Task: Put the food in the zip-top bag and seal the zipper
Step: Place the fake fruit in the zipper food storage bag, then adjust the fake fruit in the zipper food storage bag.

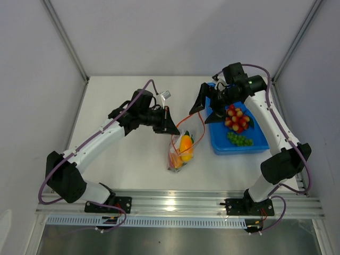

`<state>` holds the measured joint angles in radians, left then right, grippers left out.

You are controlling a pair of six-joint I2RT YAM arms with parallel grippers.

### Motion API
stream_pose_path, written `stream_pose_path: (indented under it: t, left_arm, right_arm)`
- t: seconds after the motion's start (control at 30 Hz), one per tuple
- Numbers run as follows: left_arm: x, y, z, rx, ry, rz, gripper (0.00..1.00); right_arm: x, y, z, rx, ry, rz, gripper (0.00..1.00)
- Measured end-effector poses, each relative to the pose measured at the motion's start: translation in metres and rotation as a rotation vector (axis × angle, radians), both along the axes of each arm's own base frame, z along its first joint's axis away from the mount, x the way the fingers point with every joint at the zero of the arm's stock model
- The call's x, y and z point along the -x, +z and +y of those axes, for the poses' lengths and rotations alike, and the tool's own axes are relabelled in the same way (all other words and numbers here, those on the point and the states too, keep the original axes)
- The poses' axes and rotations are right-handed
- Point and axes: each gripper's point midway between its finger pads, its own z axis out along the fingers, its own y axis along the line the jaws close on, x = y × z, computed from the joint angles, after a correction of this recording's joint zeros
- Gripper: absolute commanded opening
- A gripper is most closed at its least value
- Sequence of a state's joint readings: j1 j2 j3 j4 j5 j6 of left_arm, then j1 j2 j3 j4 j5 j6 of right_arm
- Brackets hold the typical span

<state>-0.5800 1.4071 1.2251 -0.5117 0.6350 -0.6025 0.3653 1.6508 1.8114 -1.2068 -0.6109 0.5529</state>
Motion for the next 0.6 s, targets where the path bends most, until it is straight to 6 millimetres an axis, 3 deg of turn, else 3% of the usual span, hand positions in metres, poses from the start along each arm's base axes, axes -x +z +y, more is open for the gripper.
stream_pose_path:
  t: [0.13,0.17,0.23,0.4,0.53,0.6]
  left_arm:
    - [0.000,0.000,0.000,-0.001,-0.001,0.002,0.01]
    - [0.001,0.000,0.000,-0.003,-0.001,0.004,0.01]
    - [0.001,-0.001,0.001,-0.005,-0.001,0.006,0.01]
    - [0.001,0.001,0.001,-0.008,-0.003,0.005,0.01]
    - [0.001,0.003,0.001,-0.008,-0.004,0.001,0.01]
    - [0.000,0.005,0.000,-0.005,-0.004,-0.003,0.01]
  right_arm:
    - [0.005,0.005,-0.003,0.031,0.032,-0.044,0.66]
    - [0.008,0.003,-0.002,0.050,0.047,-0.051,0.55]
    - [0.014,0.000,0.000,0.075,0.077,-0.062,0.52]
    - [0.028,0.000,0.012,0.096,0.163,-0.096,0.22]
    - [0.038,-0.001,0.022,0.100,0.218,-0.114,0.14]
    - [0.039,-0.005,0.025,0.116,0.236,-0.120,0.06]
